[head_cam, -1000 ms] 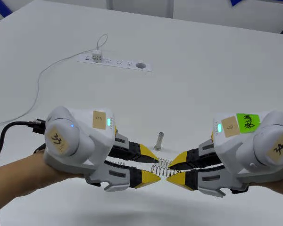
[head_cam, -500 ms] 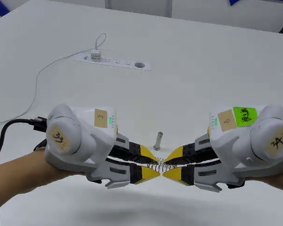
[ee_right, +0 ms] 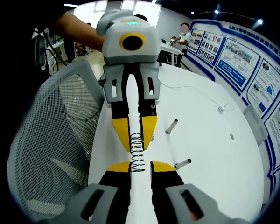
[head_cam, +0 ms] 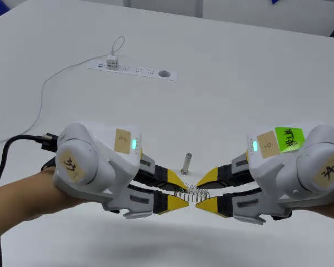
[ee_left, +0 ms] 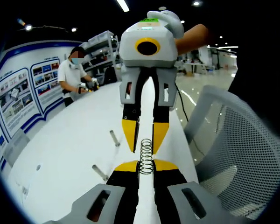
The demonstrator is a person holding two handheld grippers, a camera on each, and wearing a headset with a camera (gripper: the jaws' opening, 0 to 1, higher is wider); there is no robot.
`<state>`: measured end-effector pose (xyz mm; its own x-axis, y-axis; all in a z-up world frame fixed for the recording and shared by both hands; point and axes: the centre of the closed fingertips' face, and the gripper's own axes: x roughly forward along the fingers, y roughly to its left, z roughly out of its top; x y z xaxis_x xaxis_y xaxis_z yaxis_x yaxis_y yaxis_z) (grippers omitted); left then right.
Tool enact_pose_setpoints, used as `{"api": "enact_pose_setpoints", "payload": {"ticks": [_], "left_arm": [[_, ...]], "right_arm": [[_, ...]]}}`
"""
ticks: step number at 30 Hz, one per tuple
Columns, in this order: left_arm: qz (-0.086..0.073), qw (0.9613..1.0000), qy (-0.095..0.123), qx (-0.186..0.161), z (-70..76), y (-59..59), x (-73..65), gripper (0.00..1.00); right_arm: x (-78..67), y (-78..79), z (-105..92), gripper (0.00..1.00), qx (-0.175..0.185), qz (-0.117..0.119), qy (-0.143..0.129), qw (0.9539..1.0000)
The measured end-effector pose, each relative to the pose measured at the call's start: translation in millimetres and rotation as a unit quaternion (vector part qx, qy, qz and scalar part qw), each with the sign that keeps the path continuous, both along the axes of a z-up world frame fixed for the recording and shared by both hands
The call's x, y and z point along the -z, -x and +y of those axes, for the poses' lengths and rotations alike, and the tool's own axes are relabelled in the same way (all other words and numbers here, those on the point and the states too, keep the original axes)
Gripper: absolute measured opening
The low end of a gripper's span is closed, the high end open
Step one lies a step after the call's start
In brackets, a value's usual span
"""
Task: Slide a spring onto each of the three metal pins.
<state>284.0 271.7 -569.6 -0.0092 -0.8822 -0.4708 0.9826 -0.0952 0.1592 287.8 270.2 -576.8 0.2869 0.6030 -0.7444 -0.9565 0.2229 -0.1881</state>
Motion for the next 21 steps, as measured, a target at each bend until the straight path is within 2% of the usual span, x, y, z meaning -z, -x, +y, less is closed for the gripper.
{"api": "enact_pose_setpoints", "payload": {"ticks": [3,10,16,21], "left_arm": [[-0.002,1.0000,0.002,-0.002,0.2,-2.1,-0.7,0.10],[-0.007,0.9999,0.009,-0.005,-1.4,-7.4,-5.8,0.10],[-0.016,0.9998,0.013,-0.006,-2.7,-12.1,-10.2,0.10],[-0.033,0.9994,0.012,-0.008,-4.2,-18.1,-13.0,0.10]], "right_arm": [[-1.1,-1.2,0.4,0.16,0.008,0.005,-0.013,0.9999],[-1.3,-5.6,-1.0,0.13,0.013,0.005,-0.010,0.9999],[-7.5,-10.4,-2.2,0.11,0.017,0.005,-0.021,0.9996],[-14.7,-15.9,-3.2,0.11,0.029,0.007,-0.038,0.9988]]}}
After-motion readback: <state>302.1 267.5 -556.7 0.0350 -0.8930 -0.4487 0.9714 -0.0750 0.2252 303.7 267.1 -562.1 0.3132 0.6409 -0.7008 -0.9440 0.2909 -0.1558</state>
